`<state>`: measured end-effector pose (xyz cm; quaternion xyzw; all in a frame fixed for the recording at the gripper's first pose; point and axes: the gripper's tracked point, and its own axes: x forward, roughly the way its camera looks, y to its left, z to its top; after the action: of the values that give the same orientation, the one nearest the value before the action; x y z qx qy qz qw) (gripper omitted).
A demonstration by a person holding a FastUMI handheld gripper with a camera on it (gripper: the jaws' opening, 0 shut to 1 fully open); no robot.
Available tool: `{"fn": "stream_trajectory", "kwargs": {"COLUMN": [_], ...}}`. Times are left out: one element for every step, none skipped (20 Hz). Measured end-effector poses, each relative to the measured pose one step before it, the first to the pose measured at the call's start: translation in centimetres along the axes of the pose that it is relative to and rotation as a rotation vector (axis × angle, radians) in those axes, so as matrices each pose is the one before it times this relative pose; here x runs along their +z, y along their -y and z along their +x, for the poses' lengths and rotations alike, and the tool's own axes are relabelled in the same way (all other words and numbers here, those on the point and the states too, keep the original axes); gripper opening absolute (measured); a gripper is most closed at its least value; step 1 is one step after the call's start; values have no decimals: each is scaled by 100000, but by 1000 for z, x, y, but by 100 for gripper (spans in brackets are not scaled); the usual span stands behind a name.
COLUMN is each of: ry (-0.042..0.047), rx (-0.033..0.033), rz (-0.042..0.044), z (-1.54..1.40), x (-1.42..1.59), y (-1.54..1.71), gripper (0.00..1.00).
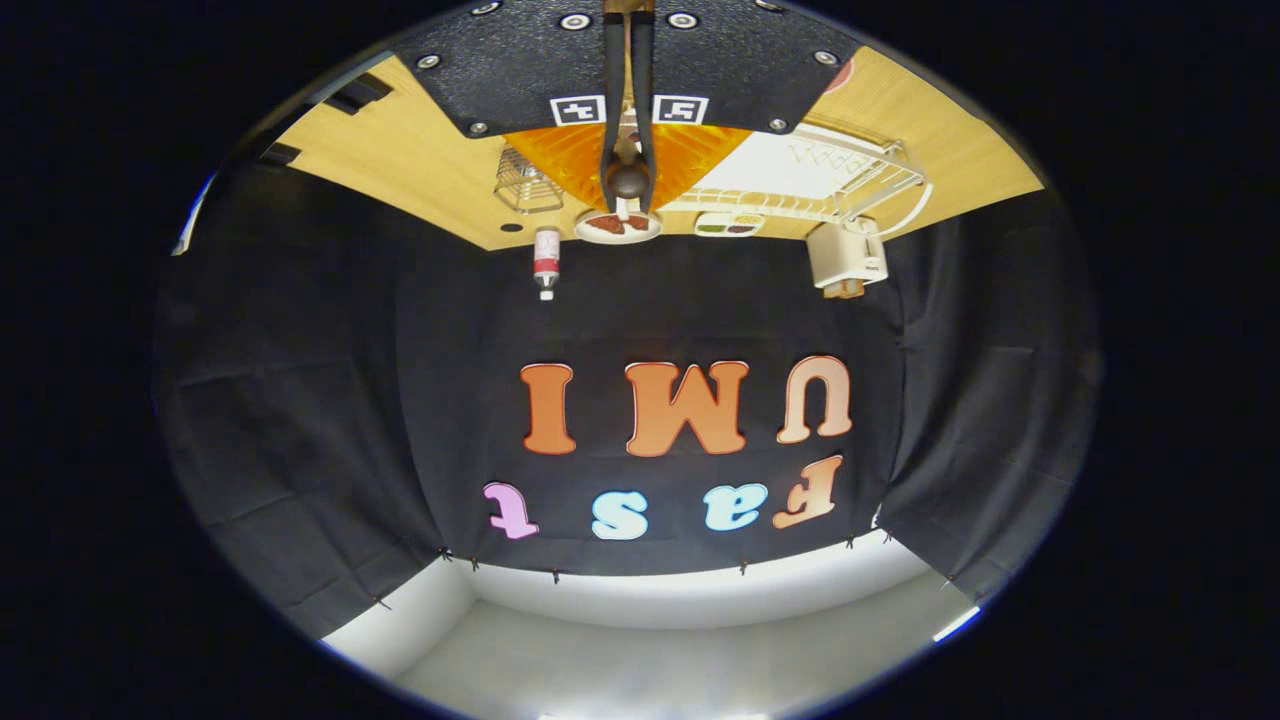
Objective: Take the plate from the dish rack, then take the spoon from the basket and place it into the plate.
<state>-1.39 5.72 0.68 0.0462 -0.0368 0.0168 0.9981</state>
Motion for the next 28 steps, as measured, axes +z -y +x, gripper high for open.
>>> {"fn": "stream_trajectory", "kwargs": {"ry": [-709, -701, -336, -41, -63, -253, -571, -1072, -746, -785, -26, 168, 34, 833, 1161, 666, 406, -25, -603, -1114, 1022, 131, -205, -539, -2159, -1709, -1535, -1879], "rx": [1689, 1880, 1673, 1424, 1016, 915, 676, 699, 680, 638, 470, 198, -357, 211, 172, 366, 413, 406, 251, 54, -33, 41, 66, -571, -609, -1151, -1556, -295], "rz": [570, 89, -303, -910, -1157, -954, -147, 547, 1312, 1283, 980, -47, -614, -1452, -1479, -1736, -1422, -1109, -767, -38, 377, 609, 298, 563, 263, -356, -678, -1004], "z": [-576, -489, -456, -319, -330, -124, -26, 46, 86, 103, 196, 201, 268, 134, 101, 144, 60, 140, -1, 32, 67, -68, -135, 67, -36, -127, -33, -22], "x": [-764, -679, -762, -701, -679, -665, -615, -772, -677, -494, -458, -417, -382, -265, -118, -216, -165, -296, -399, -437, -192, 338, -108, -162, -440, -504, -378, -516], "y": [-910, -817, -854, -761, -667, -521, -522, -445, -353, -369, -268, -174, -52, -161, -166, -249, -209, -135, -97, -26, -24, 81, 54, 54, 56, 113, 200, -105], "gripper": [3, 3, 3, 3, 3, 3, 3, 3, 3, 3, 3, 3, 3, 3, 3, 3, 3, 3, 3, 3, 3, 4, 4, 4, 7, 8, 10, 12]}}
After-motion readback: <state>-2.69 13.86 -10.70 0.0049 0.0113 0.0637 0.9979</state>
